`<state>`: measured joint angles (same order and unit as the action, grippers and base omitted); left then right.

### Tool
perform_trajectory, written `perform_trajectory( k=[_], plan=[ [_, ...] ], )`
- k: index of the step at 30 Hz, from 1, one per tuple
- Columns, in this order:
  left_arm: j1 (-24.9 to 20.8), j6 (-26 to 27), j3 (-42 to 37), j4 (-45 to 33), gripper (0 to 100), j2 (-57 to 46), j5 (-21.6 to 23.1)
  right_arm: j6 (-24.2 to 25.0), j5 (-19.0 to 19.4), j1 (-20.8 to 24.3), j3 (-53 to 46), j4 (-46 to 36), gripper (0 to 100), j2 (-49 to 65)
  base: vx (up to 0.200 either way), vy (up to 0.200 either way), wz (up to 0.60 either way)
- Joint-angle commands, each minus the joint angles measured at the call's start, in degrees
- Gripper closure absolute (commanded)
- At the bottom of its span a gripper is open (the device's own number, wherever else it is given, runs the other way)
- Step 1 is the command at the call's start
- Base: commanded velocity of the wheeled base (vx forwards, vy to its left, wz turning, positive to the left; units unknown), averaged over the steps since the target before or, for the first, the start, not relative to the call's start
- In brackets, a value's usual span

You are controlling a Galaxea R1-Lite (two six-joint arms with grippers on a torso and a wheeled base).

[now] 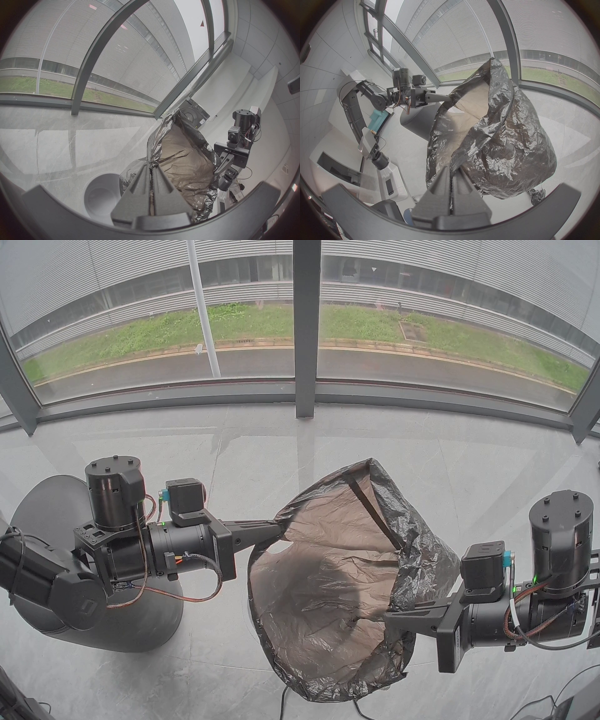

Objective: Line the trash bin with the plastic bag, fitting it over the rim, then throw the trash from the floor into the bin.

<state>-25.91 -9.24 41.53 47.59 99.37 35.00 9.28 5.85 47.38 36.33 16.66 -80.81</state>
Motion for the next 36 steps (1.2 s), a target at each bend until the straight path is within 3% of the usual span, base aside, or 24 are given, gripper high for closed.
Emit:
perform_trajectory(
  k=[1, 11, 15, 25, 36],
  plan=[
    [0.33, 0.01, -2.69, 0.57, 100, -1.89, -0.37, 0.04, 0.3, -0.01, -0.03, 1.18, 100, -2.33, 0.0, 0.0, 0.0],
    [0.33, -0.16, -8.57, 0.57, 100, -2.95, -0.11, 0.13, 2.23, 0.34, -0.47, 2.94, 100, -5.5, 0.0, 0.0, 0.0],
    [0.42, -0.08, -10.86, 0.75, 100, -0.58, -0.11, 0.92, 4.08, -1.86, -0.29, 3.37, 100, -8.75, 0.0, 0.0, 0.0],
    [6.48, 0.28, -10.42, 0.84, 100, -0.22, 0.07, 1.09, 6.72, -3.88, 0.41, 15.42, 100, -18.59, 0.0, 0.0, 0.0],
    [7.71, 0.19, -10.77, 0.75, 100, -0.84, 1.39, 1.45, 7.16, -2.56, 4.54, 17.09, 100, -24.31, 0.0, 0.0, 0.0]
  ],
)
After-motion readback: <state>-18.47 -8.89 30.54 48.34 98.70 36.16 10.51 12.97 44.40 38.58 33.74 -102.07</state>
